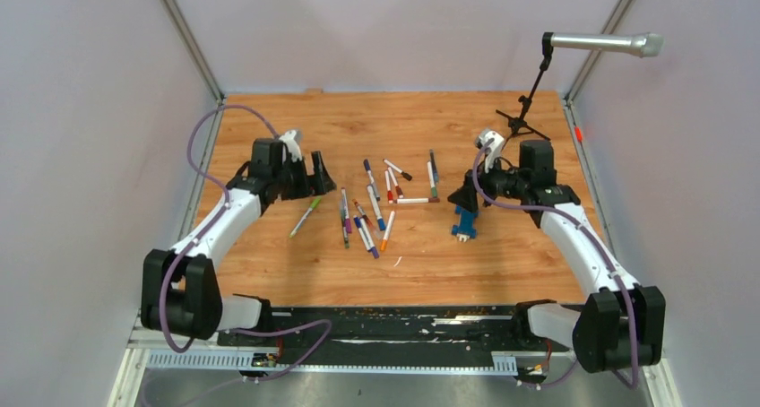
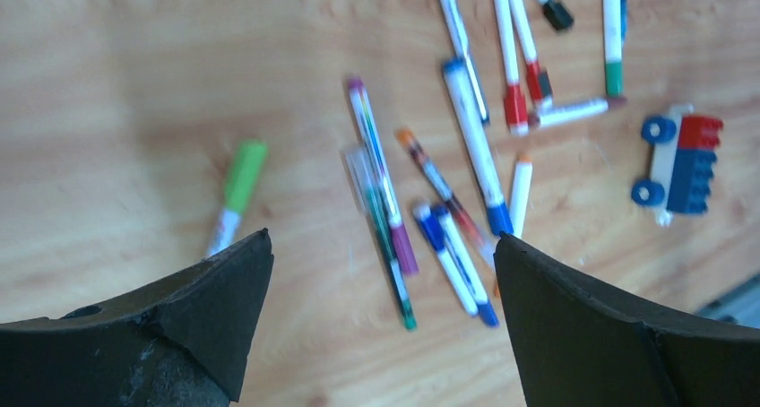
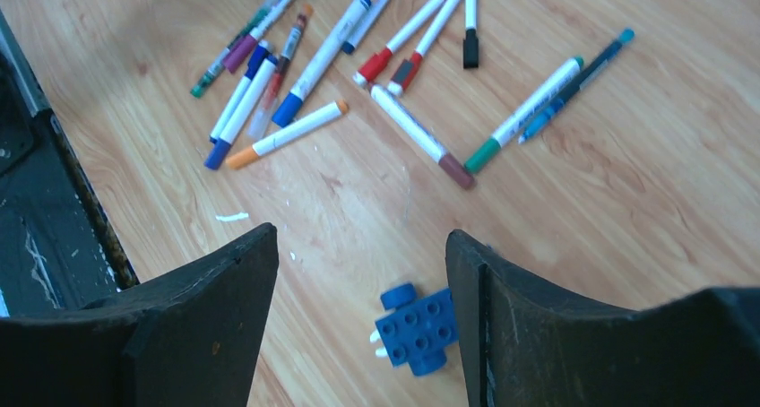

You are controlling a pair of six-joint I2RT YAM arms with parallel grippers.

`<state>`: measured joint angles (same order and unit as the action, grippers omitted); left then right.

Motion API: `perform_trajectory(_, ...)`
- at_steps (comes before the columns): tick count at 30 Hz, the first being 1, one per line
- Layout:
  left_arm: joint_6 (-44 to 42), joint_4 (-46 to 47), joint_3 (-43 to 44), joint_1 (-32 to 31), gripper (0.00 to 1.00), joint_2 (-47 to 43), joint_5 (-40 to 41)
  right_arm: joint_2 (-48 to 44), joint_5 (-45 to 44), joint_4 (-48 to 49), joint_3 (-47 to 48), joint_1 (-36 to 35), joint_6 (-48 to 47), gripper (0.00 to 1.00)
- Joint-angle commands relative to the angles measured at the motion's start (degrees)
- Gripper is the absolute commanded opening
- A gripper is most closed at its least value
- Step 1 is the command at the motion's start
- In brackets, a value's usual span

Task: Open the pen caps
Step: Pick up the pen from the center of the board.

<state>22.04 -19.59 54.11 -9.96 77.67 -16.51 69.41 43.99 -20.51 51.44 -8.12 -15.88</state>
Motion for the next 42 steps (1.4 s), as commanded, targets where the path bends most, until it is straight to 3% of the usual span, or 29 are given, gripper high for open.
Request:
perform_trajectory(1,9.12,7.23,-10.39,0.92,1.0,-7.56,-8.97,-7.25,5.97,2.56,-3.98,4.8,-3.53,0.7)
perform_trajectory(6,8.83,3.89,-16.26,0.9,1.0,-16.53,-3.06,-9.73,7.93,6.43,-8.23,7.48,-2.85,0.74)
perform_trajectory(12,-1.51,-10.58,-10.06,0.82,0.96,-16.27,15.54,-8.67,8.41,5.48,-8.0,7.56,-4.16,0.74)
perform_trajectory(15,-6.59,-13.96,-3.85,0.77,0.92,-11.2,16.22,-8.95,8.3,5.24,-7.98,7.59,-4.55,0.74)
perform_trajectory(20,-19.97,-20.4,7.04,0.77,0.92,-1.14,13.37,-9.22,8.46,5.23,-8.07,7.59,-4.6,0.75)
perform_trajectory(23,-21.31,-19.41,7.33,0.66,0.89,3.59,11.55,-9.31,8.61,5.22,-8.11,7.57,-4.69,0.75)
perform_trajectory(31,-21.98,-17.28,6.06,-0.28,0.86,9.03,18.48,-8.89,9.23,4.9,-8.24,7.64,-5.33,0.75)
perform_trajectory(42,-21.73,-20.52,8.37,-5.2,0.72,16.89,24.89,-8.6,9.36,4.44,-8.2,7.59,-5.85,0.75)
